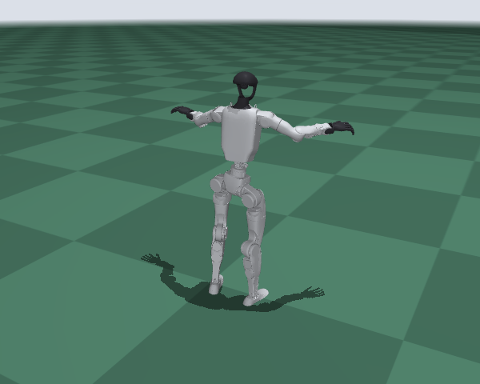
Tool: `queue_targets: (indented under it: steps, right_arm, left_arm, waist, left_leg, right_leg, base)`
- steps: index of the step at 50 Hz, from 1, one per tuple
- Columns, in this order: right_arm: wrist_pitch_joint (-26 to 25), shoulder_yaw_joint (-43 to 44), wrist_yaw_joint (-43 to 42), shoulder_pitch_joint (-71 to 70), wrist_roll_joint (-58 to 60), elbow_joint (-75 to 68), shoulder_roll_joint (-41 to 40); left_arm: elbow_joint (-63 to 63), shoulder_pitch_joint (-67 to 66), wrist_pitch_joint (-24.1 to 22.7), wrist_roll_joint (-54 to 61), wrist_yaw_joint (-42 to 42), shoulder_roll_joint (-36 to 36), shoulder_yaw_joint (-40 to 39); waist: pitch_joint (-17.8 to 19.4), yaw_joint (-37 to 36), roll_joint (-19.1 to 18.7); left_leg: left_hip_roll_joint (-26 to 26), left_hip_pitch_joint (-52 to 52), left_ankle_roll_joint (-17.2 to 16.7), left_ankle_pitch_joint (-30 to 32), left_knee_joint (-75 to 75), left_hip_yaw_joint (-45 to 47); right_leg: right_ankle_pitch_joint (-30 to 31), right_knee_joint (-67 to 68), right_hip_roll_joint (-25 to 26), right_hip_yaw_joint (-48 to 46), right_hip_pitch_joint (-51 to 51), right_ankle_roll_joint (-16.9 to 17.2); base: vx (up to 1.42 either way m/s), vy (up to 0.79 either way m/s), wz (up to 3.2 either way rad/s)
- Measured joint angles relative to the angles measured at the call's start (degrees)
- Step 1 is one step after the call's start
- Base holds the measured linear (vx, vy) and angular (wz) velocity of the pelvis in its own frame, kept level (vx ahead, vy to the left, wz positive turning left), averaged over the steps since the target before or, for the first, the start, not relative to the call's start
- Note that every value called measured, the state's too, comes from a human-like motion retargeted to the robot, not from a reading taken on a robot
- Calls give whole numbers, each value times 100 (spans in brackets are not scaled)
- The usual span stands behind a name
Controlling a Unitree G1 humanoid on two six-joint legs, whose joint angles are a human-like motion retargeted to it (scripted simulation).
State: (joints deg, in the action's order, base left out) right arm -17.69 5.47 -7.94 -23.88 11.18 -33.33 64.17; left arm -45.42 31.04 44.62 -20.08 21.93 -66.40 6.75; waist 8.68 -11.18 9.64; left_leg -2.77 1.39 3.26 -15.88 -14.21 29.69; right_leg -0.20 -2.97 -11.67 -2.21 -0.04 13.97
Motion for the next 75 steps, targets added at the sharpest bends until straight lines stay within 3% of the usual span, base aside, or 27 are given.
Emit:
queue_targets:
  steps: [3,6,8,10,12,15,20,25,30,32,37,43,45,48,49,57,69,75]
  right_arm:
    - [46,113,-30,121,-146,-20,58]
    - [280,194,-338,191,-324,-135,180]
    - [662,230,-861,176,-382,-293,312]
    - [1181,232,-1594,148,-378,-466,460]
    - [1541,208,-2039,193,-336,-532,593]
    - [1896,171,-2407,407,-317,-319,767]
    - [2699,219,-3066,1193,-511,1118,1211]
    - [3303,380,-3063,1748,-750,2568,1889]
    - [3292,493,-2795,2031,-743,3137,2282]
    - [3154,546,-2706,2124,-572,3181,2310]
    - [2919,702,-2506,2319,-70,3159,2163]
    - [3139,706,-2834,2372,-9,3110,2021]
    - [3375,655,-3150,2327,-95,3114,2006]
    - [4569,472,-4361,2166,-320,3129,1978]
    - [4703,435,-4452,2142,-344,3128,1971]
    - [4756,360,-4516,2064,-411,3107,1905]
    - [4571,934,-4606,2662,-368,3030,1847]
    - [4725,1216,-4671,2935,-422,3076,1832]
  left_arm:
    - [-18,-74,28,-168,-120,-86,-31]
    - [-46,-146,-253,122,256,-214,-107]
    - [-89,-165,-987,1038,1228,-266,-241]
    - [-138,-150,-2321,2289,2504,-286,-387]
    - [-159,-148,-3322,2915,3052,-387,-469]
    - [-72,-258,-4107,3289,3293,-625,-548]
    - [969,-946,-4995,2946,3795,-1156,-638]
    - [2332,-1633,-5431,2259,4204,-1781,-802]
    - [3144,-1945,-5376,1869,4244,-2284,-920]
    - [3271,-2019,-5258,1745,4245,-2385,-991]
    - [3279,-2220,-5024,1379,4257,-2405,-1282]
    - [3207,-2500,-5438,1299,4723,-2143,-1622]
    - [3252,-2552,-5883,1307,5111,-2061,-1673]
    - [3545,-2564,-8377,1057,6850,-1817,-1701]
    - [3580,-2572,-8645,992,7001,-1772,-1687]
    - [3655,-2503,-8682,917,7041,-1689,-1510]
    - [3825,-2619,-8431,973,7027,-1758,-1647]
    - [3870,-2748,-8513,918,7048,-1822,-1821]
  waist:
    - [-80,229,-60]
    - [-128,527,-245]
    - [-115,724,-400]
    - [-106,885,-525]
    - [-76,1001,-568]
    - [55,1104,-562]
    - [184,1079,-599]
    - [18,977,-745]
    - [-159,621,-640]
    - [-202,370,-529]
    - [-294,-196,-416]
    - [-216,-300,-413]
    - [-180,-220,-428]
    - [-157,-49,-472]
    - [-168,-5,-481]
    - [-246,131,-462]
    - [-321,253,-301]
    - [-419,323,-384]
  left_leg:
    - [13,316,-144,-260,-694,-721]
    - [18,743,-357,-315,-513,-1571]
    - [45,1022,-528,-403,124,-2060]
    - [112,1155,-732,-521,832,-2289]
    - [164,1177,-896,-509,1370,-2258]
    - [206,1214,-935,-266,1914,-2140]
    - [321,995,-764,-17,1921,-2121]
    - [384,718,-906,82,1921,-2132]
    - [256,584,-1079,128,1921,-2022]
    - [197,535,-1147,134,1921,-1864]
    - [448,376,-1332,191,1921,-1451]
    - [399,384,-1173,244,1921,-1414]
    - [360,394,-1104,266,1921,-1490]
    - [352,401,-1081,297,1920,-1636]
    - [360,396,-1076,312,1920,-1673]
    - [410,370,-1045,486,1921,-1823]
    - [291,292,-766,724,1921,-1666]
    - [438,345,-837,601,1921,-1646]
  right_leg:
    - [187,-59,71,-74,-118,-10]
    - [396,-115,266,-202,-294,-38]
    - [574,-147,410,-283,-488,-46]
    - [781,-153,529,-333,-773,-52]
    - [986,-160,592,-367,-1031,-60]
    - [1084,-203,645,-305,-1215,-61]
    - [870,-189,667,255,-998,-105]
    - [150,400,415,430,-635,-265]
    - [-316,507,38,418,-96,-119]
    - [-295,283,-94,132,41,48]
    - [-88,-164,207,62,-12,103]
    - [-5,-166,157,198,-54,103]
    - [-20,-124,107,169,-34,103]
    - [-83,-53,82,52,21,103]
    - [-102,-39,85,12,34,103]
    - [-199,57,123,-205,89,103]
    - [-300,48,30,-442,179,103]
    - [-315,48,170,-469,208,103]
  base:
    - [-40,5,26]
    - [-46,10,36]
    - [-53,15,36]
    - [-57,15,27]
    - [-55,11,19]
    - [-47,5,10]
    - [-34,3,0]
    - [-20,5,2]
    - [-10,0,-28]
    - [-9,-10,-74]
    - [-10,-21,-74]
    - [-6,-4,-10]
    - [-4,-1,34]
    - [-2,-5,45]
    - [-1,-9,40]
    - [0,-13,24]
    - [-1,-9,18]
    - [0,-3,1]
